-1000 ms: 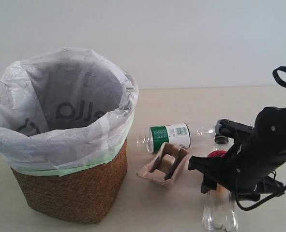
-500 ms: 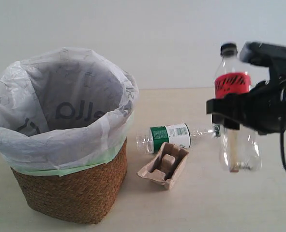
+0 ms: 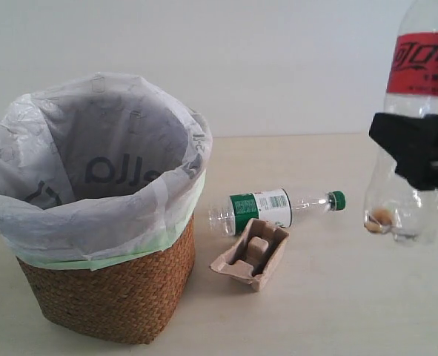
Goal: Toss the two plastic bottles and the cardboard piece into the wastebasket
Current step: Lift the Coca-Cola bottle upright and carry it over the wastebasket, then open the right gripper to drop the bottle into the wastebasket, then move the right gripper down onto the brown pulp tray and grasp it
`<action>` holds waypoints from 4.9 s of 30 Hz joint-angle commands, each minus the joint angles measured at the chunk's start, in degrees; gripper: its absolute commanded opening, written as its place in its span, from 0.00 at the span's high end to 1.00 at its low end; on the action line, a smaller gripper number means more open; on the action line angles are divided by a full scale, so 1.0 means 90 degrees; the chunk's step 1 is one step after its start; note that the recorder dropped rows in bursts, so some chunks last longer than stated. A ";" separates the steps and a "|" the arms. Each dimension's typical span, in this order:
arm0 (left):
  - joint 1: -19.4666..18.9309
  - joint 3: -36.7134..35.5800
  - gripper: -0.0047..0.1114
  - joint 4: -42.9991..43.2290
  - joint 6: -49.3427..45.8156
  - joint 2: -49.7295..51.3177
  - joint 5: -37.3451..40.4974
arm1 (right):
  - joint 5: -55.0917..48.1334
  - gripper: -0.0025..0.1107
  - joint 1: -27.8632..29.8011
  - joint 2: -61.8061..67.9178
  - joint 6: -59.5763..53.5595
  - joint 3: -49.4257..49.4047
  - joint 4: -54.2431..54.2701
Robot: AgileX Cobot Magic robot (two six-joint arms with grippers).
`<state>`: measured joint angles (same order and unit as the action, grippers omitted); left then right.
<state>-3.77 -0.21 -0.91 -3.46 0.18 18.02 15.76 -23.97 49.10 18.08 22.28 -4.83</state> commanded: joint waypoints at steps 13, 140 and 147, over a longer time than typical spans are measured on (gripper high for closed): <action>0.0041 0.0024 0.03 -0.0013 0.0056 -0.0020 -0.0048 | 0.0762 0.98 -0.0006 0.0256 0.0931 0.1083 -0.2052; 0.0041 0.0024 0.03 -0.0013 0.0056 -0.0020 -0.0048 | -0.7769 0.64 -0.0512 0.4744 0.0288 0.6255 -0.2329; 0.0041 0.0024 0.03 -0.0013 0.0056 -0.0020 -0.0048 | -0.6902 0.65 -0.0510 0.4744 0.0325 0.5158 -0.2075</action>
<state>-3.77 -0.21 -0.91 -3.46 0.18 18.02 -49.37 -28.82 91.90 21.02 70.52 -24.14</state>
